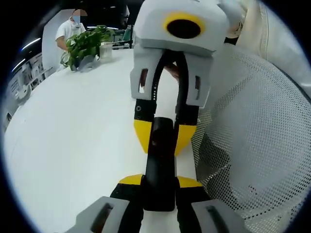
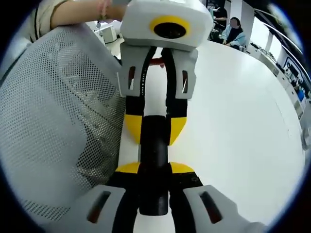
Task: Press the specified remote control buttons in sequence, fully releasing each button before pressing the next.
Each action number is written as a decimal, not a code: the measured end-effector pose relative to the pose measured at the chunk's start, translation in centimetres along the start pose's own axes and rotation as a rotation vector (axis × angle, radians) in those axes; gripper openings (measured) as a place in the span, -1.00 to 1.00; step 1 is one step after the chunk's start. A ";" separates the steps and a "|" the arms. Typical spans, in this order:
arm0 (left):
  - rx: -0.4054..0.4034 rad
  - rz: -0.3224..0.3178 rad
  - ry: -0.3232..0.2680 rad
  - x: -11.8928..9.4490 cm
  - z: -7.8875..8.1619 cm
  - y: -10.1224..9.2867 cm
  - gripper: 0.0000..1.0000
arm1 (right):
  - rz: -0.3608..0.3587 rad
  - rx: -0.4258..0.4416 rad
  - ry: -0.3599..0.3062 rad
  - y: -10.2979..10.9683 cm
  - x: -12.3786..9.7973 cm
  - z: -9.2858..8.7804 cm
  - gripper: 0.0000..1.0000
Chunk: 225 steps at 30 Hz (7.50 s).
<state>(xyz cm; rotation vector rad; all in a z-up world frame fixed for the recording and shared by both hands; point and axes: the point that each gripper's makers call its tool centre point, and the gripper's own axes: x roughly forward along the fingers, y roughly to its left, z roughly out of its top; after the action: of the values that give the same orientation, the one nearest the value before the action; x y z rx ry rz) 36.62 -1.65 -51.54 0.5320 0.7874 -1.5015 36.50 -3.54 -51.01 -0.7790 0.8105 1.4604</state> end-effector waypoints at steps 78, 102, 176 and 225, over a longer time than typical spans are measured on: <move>-0.359 0.616 -0.653 -18.6 7.2 -0.3 0.92 | -0.102 0.083 0.018 0.3 -1.4 -4.6 -0.51; -0.351 0.814 -0.672 -18.7 5.7 -1.3 0.93 | -0.101 0.086 0.013 0.0 -1.4 -4.4 -0.51; -0.339 0.775 -0.600 -17.4 4.4 -1.4 0.81 | -0.358 0.321 -0.005 -16.9 -7.4 -4.9 -0.41; -0.299 0.881 -0.485 -17.8 2.8 -1.2 0.83 | -0.896 0.631 -0.547 -0.9 -22.4 -4.1 0.37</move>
<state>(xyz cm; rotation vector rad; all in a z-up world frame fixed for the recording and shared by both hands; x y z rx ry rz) 37.48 8.08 -36.39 0.2125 0.3014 -0.6278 38.34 -18.83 -34.26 -0.1658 0.3596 0.4985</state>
